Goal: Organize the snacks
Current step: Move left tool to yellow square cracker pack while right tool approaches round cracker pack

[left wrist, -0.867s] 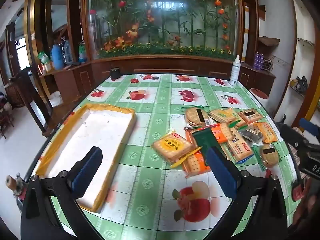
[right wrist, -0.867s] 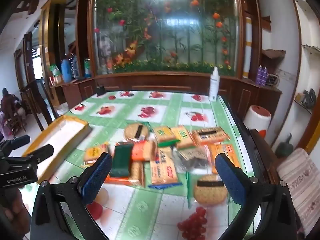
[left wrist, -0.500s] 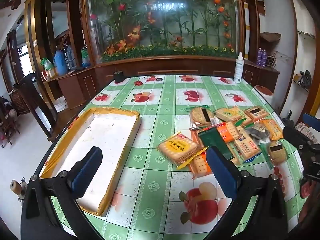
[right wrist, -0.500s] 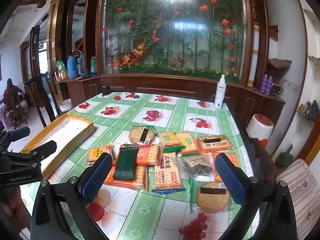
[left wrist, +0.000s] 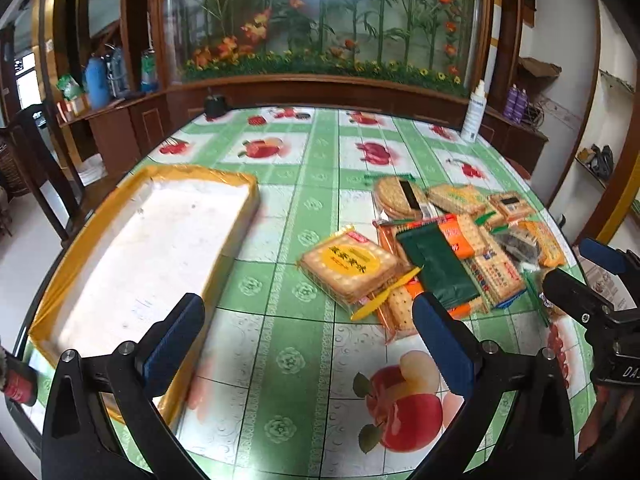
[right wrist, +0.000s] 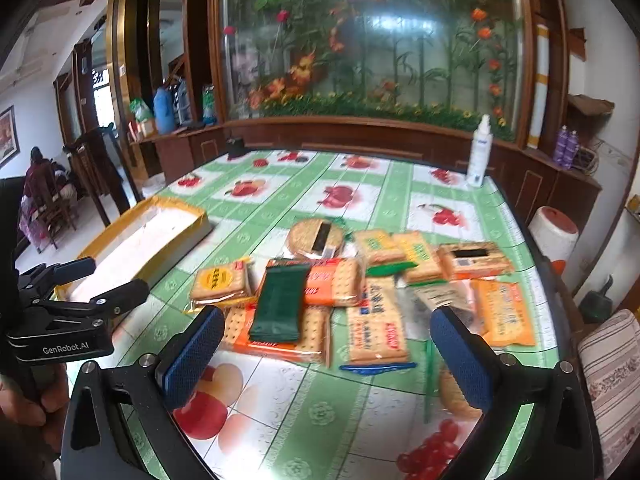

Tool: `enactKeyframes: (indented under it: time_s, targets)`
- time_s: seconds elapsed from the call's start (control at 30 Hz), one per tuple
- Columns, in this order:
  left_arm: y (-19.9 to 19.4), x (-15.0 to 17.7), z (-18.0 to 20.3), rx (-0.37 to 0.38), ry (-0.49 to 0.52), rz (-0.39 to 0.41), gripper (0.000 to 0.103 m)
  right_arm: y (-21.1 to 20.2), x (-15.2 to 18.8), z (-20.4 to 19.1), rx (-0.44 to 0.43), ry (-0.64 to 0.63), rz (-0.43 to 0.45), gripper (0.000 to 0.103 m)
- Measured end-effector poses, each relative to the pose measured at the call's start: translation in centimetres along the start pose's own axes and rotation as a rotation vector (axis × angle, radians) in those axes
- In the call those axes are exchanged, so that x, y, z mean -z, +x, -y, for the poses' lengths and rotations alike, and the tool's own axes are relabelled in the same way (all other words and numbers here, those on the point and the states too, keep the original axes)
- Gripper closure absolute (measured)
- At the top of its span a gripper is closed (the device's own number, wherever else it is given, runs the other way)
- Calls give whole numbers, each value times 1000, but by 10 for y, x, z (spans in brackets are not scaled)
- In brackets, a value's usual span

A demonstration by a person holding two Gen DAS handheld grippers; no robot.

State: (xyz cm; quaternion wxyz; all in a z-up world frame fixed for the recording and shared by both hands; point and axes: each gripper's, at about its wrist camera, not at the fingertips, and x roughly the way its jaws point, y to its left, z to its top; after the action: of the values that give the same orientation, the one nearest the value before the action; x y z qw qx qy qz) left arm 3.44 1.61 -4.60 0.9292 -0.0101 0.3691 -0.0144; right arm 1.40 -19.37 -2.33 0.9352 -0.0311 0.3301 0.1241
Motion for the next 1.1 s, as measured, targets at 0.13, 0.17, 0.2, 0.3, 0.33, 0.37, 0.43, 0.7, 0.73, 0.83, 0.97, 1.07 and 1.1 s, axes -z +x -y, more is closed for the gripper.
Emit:
enactKeyframes:
  time_s: [0.13,0.17,0.2,0.3,0.33,0.37,0.43,0.7,0.73,0.83,0.97,1.07,1.1]
  targets:
    - [10,2,11,11,57,-30,0,12,4,2,-31,19,-37,0]
    - [13,2,13,27,63,-45,0,14,4,5,-35,27,-47,0]
    - [16,2,15,36,63,-59,0,16,5,7,-41,33,-54,0]
    - [26,-3,16,57,40,-108,0,19,7,12,-42,52,-76,0]
    - [29,-5,15,67,22,-118,0,21,9,14,-47,58,-87,0]
    - [30,-7,14,70,7,-123,0,21,9,15,-51,62,-92,0]
    - [34,-11,10,81,-31,-136,0,23,12,18,-55,75,-100,0]
    - [51,-16,4,94,-109,-182,0,11,26,39,56,57,-81,0]
    - [52,-16,4,93,-109,-184,0,10,29,42,65,55,-82,0]
    - [57,-16,4,96,-121,-192,0,6,45,61,95,68,-94,0]
    - [68,-21,8,90,-125,-221,0,6,60,86,110,111,-125,0]
    - [76,-24,13,82,-118,-227,0,9,64,98,123,134,-147,0]
    - [78,-24,13,76,-118,-227,0,11,64,100,125,139,-152,0]
